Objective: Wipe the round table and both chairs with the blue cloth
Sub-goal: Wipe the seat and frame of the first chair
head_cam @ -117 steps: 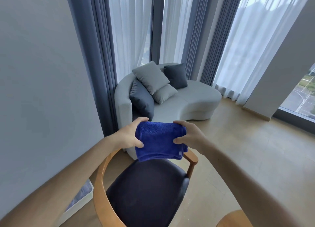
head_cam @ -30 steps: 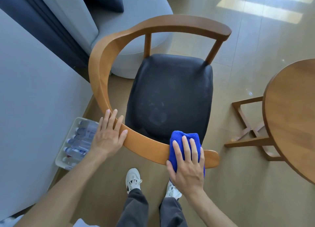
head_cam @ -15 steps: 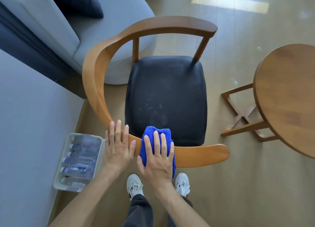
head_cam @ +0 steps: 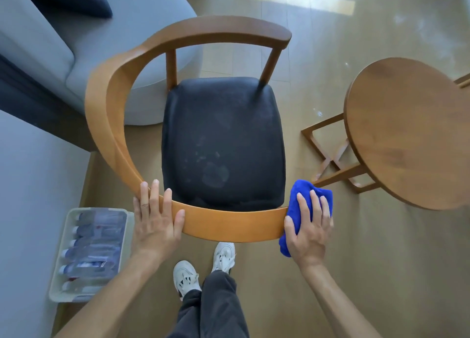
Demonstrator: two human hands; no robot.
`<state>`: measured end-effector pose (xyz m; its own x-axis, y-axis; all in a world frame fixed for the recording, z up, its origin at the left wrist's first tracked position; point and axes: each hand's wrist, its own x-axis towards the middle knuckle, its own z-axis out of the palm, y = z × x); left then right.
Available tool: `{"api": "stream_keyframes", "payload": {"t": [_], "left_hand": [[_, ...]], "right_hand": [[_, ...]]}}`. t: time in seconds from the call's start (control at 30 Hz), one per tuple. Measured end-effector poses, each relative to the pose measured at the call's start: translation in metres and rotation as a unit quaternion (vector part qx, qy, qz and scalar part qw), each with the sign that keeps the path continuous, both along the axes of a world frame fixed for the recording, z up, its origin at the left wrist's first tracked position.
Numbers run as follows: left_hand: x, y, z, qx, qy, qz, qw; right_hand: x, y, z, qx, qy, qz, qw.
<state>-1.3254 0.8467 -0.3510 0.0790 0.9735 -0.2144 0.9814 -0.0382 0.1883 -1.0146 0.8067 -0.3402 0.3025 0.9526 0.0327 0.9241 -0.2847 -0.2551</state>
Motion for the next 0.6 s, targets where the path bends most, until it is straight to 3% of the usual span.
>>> {"api": "stream_keyframes", "payload": {"t": [0.1,0.3,0.43,0.6], "left_hand": [[0.002,0.002,0.002,-0.017,0.014,0.003,1.0],[-0.002,0.01,0.01,-0.037,0.055,-0.017,0.998],[-0.033,0.038,0.017,0.018,0.04,-0.016,0.999],[-0.099,0.113,0.029,0.103,0.037,-0.02,0.994]], "right_hand": [[-0.045,-0.01,-0.006,0.009,-0.024,0.026,0.999],[-0.172,-0.006,0.004,-0.039,0.04,0.186,0.981],[-0.169,0.006,0.006,-0.062,0.062,0.265,0.96],[-0.155,0.027,-0.005,-0.039,-0.016,0.337,0.941]]}}
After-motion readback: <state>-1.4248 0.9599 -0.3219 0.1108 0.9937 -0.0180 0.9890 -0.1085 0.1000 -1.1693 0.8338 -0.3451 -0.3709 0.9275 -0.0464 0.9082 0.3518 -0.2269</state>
